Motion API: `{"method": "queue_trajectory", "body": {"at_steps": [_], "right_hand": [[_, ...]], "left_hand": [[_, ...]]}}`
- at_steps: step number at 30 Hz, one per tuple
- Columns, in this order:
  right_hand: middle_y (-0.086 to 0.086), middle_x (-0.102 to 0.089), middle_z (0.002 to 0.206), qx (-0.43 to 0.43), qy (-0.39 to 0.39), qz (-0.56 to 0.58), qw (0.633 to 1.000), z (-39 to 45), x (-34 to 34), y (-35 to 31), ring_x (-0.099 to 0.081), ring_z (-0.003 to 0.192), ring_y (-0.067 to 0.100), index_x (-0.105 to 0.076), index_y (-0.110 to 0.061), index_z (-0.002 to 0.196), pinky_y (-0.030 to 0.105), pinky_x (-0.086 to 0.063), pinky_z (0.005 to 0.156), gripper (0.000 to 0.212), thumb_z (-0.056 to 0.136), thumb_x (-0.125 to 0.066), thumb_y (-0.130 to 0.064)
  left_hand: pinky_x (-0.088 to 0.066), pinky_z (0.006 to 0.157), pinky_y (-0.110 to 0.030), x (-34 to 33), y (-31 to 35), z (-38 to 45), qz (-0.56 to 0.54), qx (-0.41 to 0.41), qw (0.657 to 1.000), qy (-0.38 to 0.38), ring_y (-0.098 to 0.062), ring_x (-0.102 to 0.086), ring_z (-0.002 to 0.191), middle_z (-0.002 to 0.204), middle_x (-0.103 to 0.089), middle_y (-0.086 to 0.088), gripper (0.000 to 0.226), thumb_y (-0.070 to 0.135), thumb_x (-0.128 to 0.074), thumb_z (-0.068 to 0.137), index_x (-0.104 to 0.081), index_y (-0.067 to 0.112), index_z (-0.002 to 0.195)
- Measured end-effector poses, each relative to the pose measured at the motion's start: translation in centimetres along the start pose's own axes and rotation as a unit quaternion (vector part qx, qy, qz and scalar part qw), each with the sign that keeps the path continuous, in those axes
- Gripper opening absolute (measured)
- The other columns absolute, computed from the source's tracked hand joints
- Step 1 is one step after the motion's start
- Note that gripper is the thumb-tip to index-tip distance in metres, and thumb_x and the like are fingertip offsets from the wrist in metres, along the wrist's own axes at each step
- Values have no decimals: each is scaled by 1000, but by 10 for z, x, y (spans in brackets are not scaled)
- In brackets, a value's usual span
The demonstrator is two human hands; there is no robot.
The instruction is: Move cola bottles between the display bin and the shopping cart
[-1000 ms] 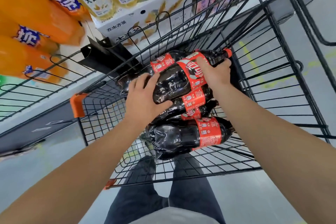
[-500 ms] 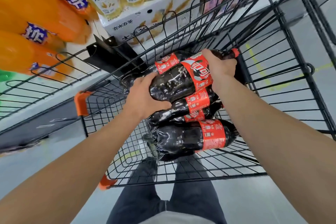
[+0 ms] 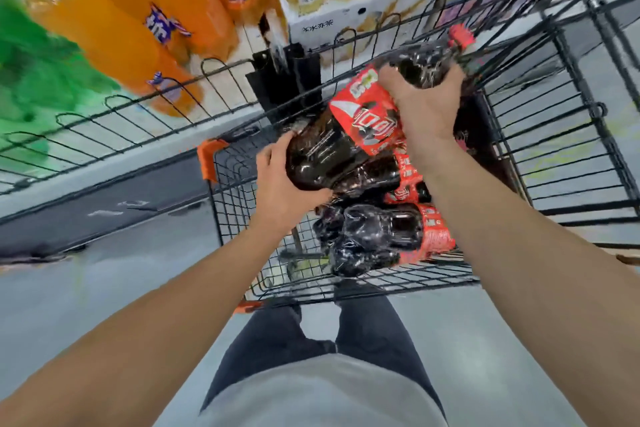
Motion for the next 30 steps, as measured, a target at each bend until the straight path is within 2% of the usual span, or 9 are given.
{"method": "queue_trajectory", "body": {"at_steps": [3, 7, 12, 16, 18, 21, 23, 26, 30], "right_hand": [[-16, -49, 115, 37, 5, -28, 999, -37, -23, -12, -50, 111, 6, -37, -15, 150, 20, -39, 101, 98, 72, -91, -39], [-2, -60, 131, 87, 22, -30, 996, -94, -59, -25, -63, 118, 15, -42, -23, 142, 40, -52, 106, 108, 51, -90, -55], [-5, -57, 139, 129, -22, -55, 990, -159, -104, -43, -60, 125, 15, -34, -25, 152, 43, -51, 108, 120, 51, -88, -61], [-4, -47, 149, 160, -57, -71, 983, -203, -129, -54, -49, 136, 16, -23, -20, 160, 42, -42, 117, 120, 65, -87, -54], [-6, -50, 138, 163, -70, -69, 982, -218, -141, -55, -53, 129, 16, -25, -20, 158, 41, -45, 113, 113, 69, -89, -48], [-8, -47, 128, 166, -97, -75, 978, -243, -155, -56, -51, 121, 12, -30, -19, 154, 34, -44, 109, 104, 73, -90, -43], [-9, -47, 130, 177, -115, -72, 975, -262, -163, -55, -50, 121, 12, -32, -19, 152, 32, -43, 109, 103, 71, -90, -45], [-3, -55, 133, 193, -141, -62, 969, -295, -172, -52, -58, 121, 18, -38, -21, 146, 43, -49, 108, 101, 64, -89, -49], [-4, -55, 132, 215, -174, -44, 960, -340, -182, -47, -58, 120, 15, -39, -21, 145, 39, -49, 107, 99, 64, -91, -45]], "left_hand": [[-20, 99, -7, 32, -20, -17, -23, -1, 1000, 7, 2, -27, 114, 144, -31, -4, 112, 24, -93, 63, -29, 24, 154], [-22, 101, -10, 79, -47, -38, -33, -20, 999, 22, 8, -26, 116, 149, -36, -4, 116, 26, -94, 61, -28, 20, 156], [-36, 109, -31, 126, -77, -65, -69, -14, 996, 62, -12, -36, 134, 144, -44, -1, 111, 34, -93, 60, -33, 24, 153], [-43, 106, -38, 160, -93, -88, -74, -15, 991, 108, -17, -41, 130, 131, -50, 4, 100, 33, -92, 57, -42, 27, 144], [-41, 101, -32, 176, -100, -102, -78, -17, 989, 126, -19, -43, 128, 121, -47, 7, 94, 28, -93, 59, -46, 24, 140], [-43, 100, -32, 196, -113, -126, -86, -7, 984, 157, -19, -46, 125, 124, -48, 4, 93, 29, -93, 57, -48, 24, 138], [-46, 98, -34, 207, -119, -143, -83, -8, 980, 180, -17, -49, 119, 124, -53, 2, 91, 32, -94, 55, -50, 23, 134], [-43, 86, -27, 223, -130, -177, -84, 6, 973, 214, -10, -48, 104, 111, -53, 7, 81, 29, -95, 56, -54, 23, 125], [-51, 84, -30, 243, -145, -227, -94, 15, 964, 249, -8, -58, 98, 103, -58, 17, 76, 28, -95, 55, -52, 33, 116]]}}
Point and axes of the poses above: each hand's wrist, its own z-axis towards the middle knuckle, its own x-axis out of the back of the hand, y = z × x, the point moved 5 cm from there along z, towards the middle knuckle
